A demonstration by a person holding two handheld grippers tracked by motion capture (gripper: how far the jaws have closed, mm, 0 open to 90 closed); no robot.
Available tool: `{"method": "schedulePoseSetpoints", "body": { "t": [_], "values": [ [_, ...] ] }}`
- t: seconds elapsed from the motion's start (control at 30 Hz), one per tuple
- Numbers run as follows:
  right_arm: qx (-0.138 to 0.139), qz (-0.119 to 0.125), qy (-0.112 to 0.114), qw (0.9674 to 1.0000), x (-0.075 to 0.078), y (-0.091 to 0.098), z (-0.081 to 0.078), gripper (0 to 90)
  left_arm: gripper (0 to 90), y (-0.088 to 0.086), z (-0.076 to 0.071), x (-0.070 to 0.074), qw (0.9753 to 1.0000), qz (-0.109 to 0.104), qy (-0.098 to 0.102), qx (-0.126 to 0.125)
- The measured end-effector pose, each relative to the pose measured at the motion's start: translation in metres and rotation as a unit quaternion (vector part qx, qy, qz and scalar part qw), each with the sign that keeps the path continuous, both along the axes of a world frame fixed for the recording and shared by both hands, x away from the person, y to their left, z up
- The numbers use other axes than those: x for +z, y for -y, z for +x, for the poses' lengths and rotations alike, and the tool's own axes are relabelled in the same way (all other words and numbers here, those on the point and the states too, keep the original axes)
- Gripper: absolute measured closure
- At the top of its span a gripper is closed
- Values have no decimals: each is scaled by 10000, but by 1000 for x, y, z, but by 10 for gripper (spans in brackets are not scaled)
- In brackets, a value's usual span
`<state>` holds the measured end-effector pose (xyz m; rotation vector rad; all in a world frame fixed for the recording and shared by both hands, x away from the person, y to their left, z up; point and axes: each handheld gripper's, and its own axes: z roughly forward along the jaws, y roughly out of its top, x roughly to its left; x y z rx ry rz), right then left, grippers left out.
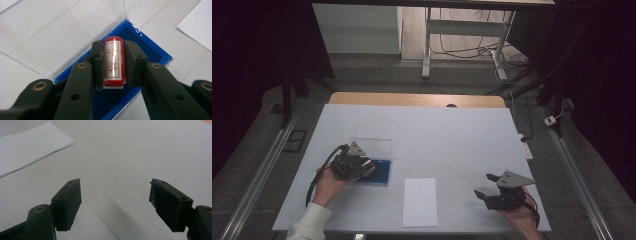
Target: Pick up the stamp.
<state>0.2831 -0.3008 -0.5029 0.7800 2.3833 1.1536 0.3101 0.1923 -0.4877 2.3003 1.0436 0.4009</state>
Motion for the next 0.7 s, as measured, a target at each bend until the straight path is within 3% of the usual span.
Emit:
{"method": "schedulePoseSetpoints", "body": {
  "t": [0.4, 0.7],
  "values": [
    [-42, -10, 46, 10000, 1, 0, -1, 253, 701, -7, -12, 29, 9989, -357, 286, -54],
    [0, 18, 9, 10000, 0, -1, 0, 254, 701, -10, -21, 48, 9976, -477, 484, -119]
  ]
}}
